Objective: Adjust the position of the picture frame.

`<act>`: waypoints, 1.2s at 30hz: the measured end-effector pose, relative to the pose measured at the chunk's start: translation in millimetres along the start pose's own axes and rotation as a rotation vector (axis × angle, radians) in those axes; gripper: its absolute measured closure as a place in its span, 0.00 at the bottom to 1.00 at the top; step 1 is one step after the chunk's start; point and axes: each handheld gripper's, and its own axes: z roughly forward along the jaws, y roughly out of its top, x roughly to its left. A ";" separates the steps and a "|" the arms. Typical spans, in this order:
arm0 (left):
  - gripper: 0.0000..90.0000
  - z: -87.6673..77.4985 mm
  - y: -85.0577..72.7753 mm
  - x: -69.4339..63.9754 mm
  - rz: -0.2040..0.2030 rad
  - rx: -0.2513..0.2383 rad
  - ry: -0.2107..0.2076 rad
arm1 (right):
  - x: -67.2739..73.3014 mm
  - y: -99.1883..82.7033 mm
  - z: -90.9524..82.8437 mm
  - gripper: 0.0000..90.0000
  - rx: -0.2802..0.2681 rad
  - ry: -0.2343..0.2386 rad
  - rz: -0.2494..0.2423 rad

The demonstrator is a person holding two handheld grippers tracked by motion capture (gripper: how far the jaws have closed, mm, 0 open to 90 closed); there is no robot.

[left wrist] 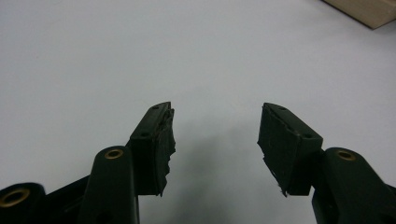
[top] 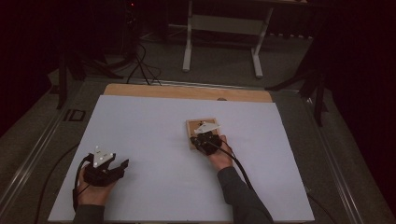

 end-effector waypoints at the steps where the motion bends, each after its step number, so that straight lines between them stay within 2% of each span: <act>1: 0.50 0.0 0.0 -0.1 0.000 0.000 0.000 | 2.2 0.9 1.0 1.00 -0.002 0.004 -0.004; 11: 0.50 -0.5 0.2 0.2 -0.004 -0.003 0.000 | 23.1 12.8 12.2 1.00 0.002 0.033 -0.035; 16: 0.50 -1.5 0.1 1.0 -0.003 -0.006 -0.001 | 25.5 16.3 14.0 1.00 0.003 0.036 -0.046; 19: 0.50 -2.0 0.1 1.6 -0.005 -0.006 0.000 | 16.8 17.6 9.8 1.00 -0.014 0.011 -0.022; 25: 0.50 -1.3 0.0 1.1 -0.005 -0.006 -0.001 | -13.7 18.0 -1.1 1.00 -0.026 -0.068 0.032; 28: 0.50 -0.6 -0.1 0.5 -0.006 -0.005 -0.002 | -23.6 16.8 -3.0 1.00 -0.023 -0.094 0.047; 29: 0.50 -0.6 -0.1 0.6 -0.005 -0.004 -0.002 | -34.0 14.9 -3.6 1.00 -0.017 -0.123 0.068; 31: 0.50 -0.7 -0.1 0.7 -0.005 -0.004 -0.003 | -38.7 14.1 -3.6 1.00 -0.011 -0.136 0.077; 32: 0.50 -0.8 -0.1 0.9 -0.006 -0.004 -0.003 | -48.4 12.5 -3.2 1.00 -0.003 -0.160 0.098; 33: 0.50 -0.8 -0.1 0.9 -0.006 -0.004 -0.003 | -48.4 12.5 -3.2 1.00 -0.003 -0.160 0.098; 36: 0.50 -0.8 -0.4 1.3 -0.006 -0.005 -0.004 | -60.7 11.6 -3.2 1.00 0.014 -0.198 0.117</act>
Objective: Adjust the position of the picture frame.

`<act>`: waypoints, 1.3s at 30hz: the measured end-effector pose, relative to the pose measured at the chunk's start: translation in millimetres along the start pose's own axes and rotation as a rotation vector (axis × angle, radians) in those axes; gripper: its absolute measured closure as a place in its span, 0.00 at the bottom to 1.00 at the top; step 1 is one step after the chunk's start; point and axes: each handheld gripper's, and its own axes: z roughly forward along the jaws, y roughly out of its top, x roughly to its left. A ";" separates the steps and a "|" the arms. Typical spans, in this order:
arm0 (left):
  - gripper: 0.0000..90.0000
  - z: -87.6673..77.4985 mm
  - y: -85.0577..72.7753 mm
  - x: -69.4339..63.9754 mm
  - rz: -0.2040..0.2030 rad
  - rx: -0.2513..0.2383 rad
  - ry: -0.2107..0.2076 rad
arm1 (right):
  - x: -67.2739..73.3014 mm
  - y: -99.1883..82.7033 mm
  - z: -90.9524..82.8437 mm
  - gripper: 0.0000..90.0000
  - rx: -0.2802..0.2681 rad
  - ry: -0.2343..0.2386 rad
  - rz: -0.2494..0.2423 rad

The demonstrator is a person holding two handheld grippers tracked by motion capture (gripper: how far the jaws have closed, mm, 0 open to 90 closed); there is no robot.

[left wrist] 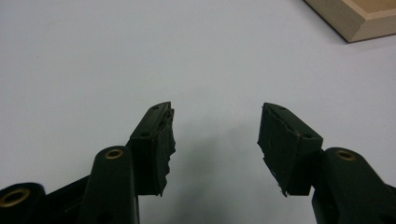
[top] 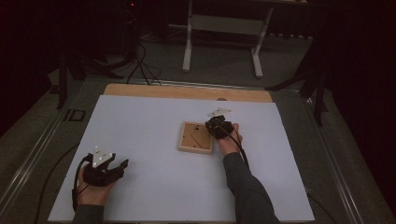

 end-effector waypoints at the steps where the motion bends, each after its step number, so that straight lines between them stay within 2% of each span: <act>1: 0.50 0.0 0.0 0.0 0.000 0.000 0.000 | 0.0 0.0 0.0 1.00 0.000 0.000 0.000; 6: 0.50 -1.6 -0.8 0.9 -0.005 -0.004 0.000 | -14.8 2.1 6.2 1.00 0.014 -0.033 0.028; 10: 0.50 -1.7 -1.6 1.8 -0.011 -0.004 0.002 | -20.0 5.1 11.8 1.00 0.022 -0.039 0.044; 22: 0.50 -1.7 -2.1 0.5 -0.007 -0.004 -0.001 | -23.2 4.8 21.0 1.00 0.061 -0.041 0.058; 31: 0.50 -1.7 -1.8 -0.7 -0.001 -0.003 -0.003 | -22.5 4.6 19.8 1.00 0.070 -0.041 0.054; 39: 0.51 -0.3 -1.3 -3.0 0.010 0.002 -0.004 | -21.0 1.1 14.8 1.00 0.074 -0.034 0.033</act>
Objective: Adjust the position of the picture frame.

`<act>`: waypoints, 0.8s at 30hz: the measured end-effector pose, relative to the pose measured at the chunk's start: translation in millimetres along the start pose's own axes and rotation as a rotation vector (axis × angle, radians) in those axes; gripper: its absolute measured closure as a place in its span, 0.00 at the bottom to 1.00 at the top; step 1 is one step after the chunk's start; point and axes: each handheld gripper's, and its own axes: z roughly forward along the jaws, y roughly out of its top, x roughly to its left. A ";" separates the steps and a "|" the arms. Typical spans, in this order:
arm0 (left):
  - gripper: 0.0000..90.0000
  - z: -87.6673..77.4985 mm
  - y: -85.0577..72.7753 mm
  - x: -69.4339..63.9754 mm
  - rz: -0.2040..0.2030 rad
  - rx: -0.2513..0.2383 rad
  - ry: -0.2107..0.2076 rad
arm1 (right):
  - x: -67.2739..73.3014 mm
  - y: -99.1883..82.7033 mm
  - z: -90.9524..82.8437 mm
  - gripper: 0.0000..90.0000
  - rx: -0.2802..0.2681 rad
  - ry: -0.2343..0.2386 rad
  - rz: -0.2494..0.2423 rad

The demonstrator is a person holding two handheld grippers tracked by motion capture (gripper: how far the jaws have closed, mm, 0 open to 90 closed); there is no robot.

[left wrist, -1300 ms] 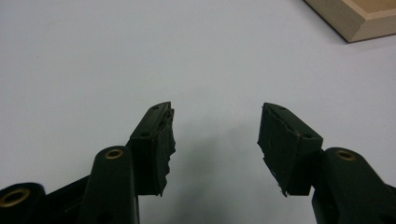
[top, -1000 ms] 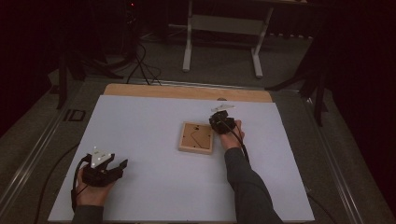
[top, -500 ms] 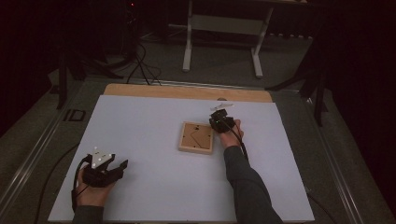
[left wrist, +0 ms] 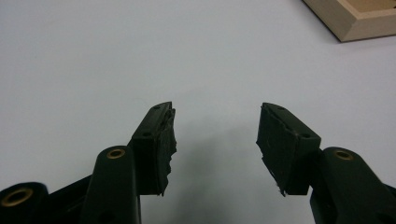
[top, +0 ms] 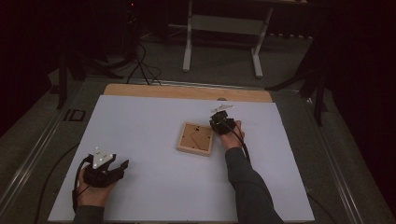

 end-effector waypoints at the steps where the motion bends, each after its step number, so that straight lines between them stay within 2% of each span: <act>1: 0.51 0.3 0.3 -0.5 0.002 0.002 0.000 | 0.0 -1.1 -0.8 1.00 -0.002 0.003 0.002; 12: 0.54 1.5 2.5 -5.3 0.006 -0.011 -0.029 | 0.7 -10.5 -9.1 1.00 -0.011 0.032 0.016; 15: 0.55 2.4 3.3 -8.8 0.018 -0.010 -0.034 | 1.0 -13.6 -11.9 1.00 -0.013 0.041 0.012; 22: 0.61 3.6 6.3 -15.6 0.041 -0.017 -0.061 | 3.7 -18.9 -17.6 1.00 -0.013 0.054 -0.004; 24: 0.64 3.9 7.3 -16.0 0.036 -0.022 -0.078 | 5.0 -20.3 -19.3 1.00 -0.012 0.058 -0.005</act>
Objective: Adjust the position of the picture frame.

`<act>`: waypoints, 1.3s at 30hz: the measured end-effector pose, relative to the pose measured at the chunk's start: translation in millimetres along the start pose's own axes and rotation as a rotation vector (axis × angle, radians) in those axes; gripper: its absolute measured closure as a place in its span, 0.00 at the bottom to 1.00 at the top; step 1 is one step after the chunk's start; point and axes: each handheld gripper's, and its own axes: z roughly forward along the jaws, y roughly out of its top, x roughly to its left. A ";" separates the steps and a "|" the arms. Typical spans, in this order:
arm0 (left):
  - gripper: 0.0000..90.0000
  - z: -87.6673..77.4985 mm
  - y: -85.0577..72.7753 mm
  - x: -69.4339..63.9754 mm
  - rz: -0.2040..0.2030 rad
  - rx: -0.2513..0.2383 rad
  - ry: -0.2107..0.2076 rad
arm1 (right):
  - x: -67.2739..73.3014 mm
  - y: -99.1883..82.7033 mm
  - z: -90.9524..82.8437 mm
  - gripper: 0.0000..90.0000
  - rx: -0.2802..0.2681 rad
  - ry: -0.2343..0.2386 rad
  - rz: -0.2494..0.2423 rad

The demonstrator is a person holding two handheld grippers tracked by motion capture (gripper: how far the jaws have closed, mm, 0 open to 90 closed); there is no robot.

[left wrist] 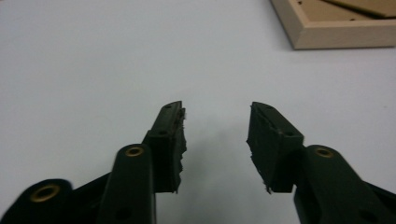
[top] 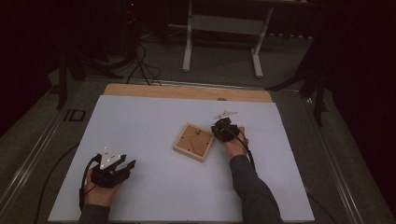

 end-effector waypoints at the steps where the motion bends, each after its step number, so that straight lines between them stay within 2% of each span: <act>1: 0.66 0.4 0.8 -0.7 -0.004 -0.002 -0.005 | 0.4 -0.8 -0.7 1.00 0.000 0.003 -0.003; 5: 0.71 1.7 3.2 -3.6 0.007 -0.004 -0.024 | 2.4 -3.8 -3.7 1.00 -0.001 0.019 -0.003; 9: 0.75 4.4 6.4 -9.1 0.017 -0.007 -0.024 | 5.4 -5.6 -5.9 1.00 0.000 0.033 -0.013; 15: 0.82 8.8 13.5 -20.5 0.064 -0.002 -0.037 | 10.4 -9.3 -9.6 1.00 -0.002 0.047 -0.028; 19: 0.89 15.5 17.2 -27.9 0.066 0.010 -0.037 | 10.7 -14.7 -12.5 1.00 -0.018 0.077 -0.001; 24: 0.99 26.1 21.4 -38.7 0.088 0.023 -0.051 | 14.6 -18.4 -16.5 1.00 -0.019 0.088 -0.017; 27: 0.99 30.6 23.4 -42.5 0.082 0.017 -0.054 | 15.5 -20.9 -18.4 1.00 -0.024 0.095 -0.017; 36: 0.99 41.6 28.8 -55.3 0.128 0.027 -0.069 | 20.1 -24.7 -20.9 1.00 -0.033 0.103 -0.008; 39: 0.99 44.5 29.3 -60.1 0.125 0.018 -0.077 | 23.6 -25.8 -20.5 1.00 -0.031 0.111 -0.017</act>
